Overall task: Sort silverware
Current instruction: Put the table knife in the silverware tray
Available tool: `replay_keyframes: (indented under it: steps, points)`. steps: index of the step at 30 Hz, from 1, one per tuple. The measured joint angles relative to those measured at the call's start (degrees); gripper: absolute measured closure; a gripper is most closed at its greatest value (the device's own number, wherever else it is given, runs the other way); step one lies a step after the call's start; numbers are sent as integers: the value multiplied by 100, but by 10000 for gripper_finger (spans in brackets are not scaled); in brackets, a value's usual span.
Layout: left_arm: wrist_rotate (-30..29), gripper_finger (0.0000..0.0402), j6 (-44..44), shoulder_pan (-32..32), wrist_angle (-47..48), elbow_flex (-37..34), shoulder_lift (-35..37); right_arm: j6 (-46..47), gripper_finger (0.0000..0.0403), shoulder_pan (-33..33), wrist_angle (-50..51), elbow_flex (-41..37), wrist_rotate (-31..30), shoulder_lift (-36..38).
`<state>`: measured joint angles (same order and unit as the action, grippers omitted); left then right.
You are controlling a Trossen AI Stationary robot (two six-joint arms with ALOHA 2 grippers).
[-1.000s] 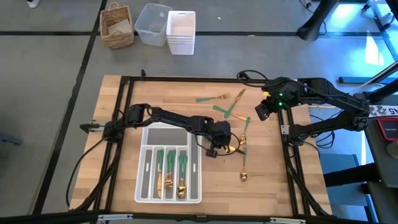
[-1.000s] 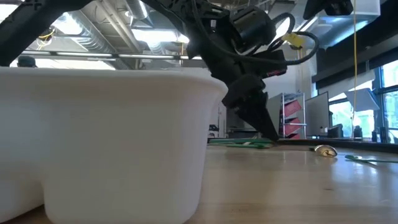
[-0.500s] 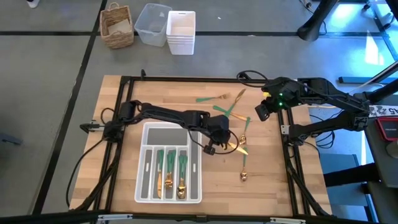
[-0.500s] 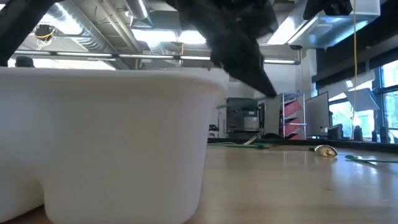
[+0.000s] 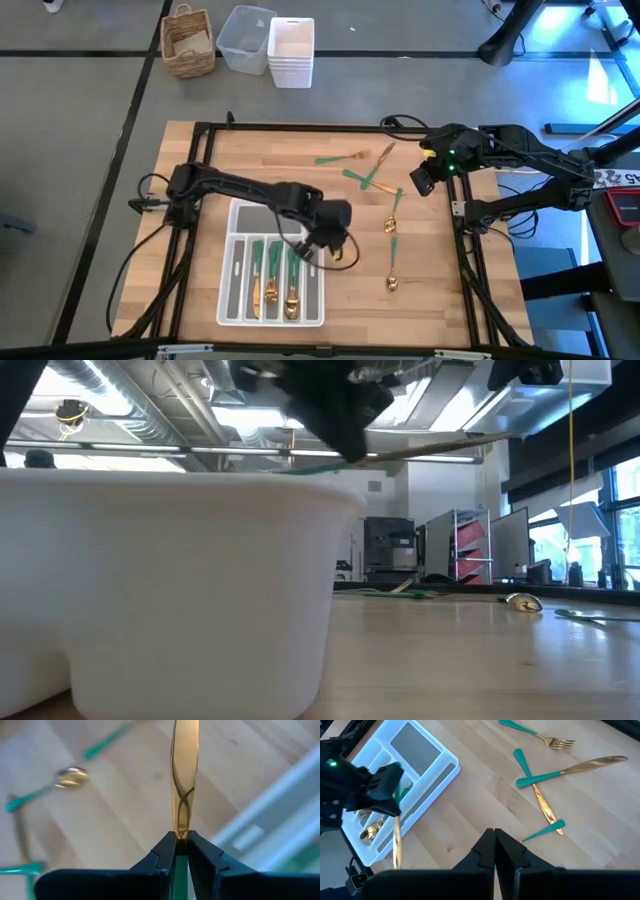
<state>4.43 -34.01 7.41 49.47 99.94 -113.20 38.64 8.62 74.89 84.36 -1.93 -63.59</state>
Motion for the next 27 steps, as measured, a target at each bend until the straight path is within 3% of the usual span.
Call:
replay_keyframes:
  steps: [18,27]
  points:
    - [38,374,-42,1239,3106,-178,50,30,397,0,-24,0,0,0]
    - [1010,370,-70,1823,3429,-424,122,350,397,0,-27,0,0,-2]
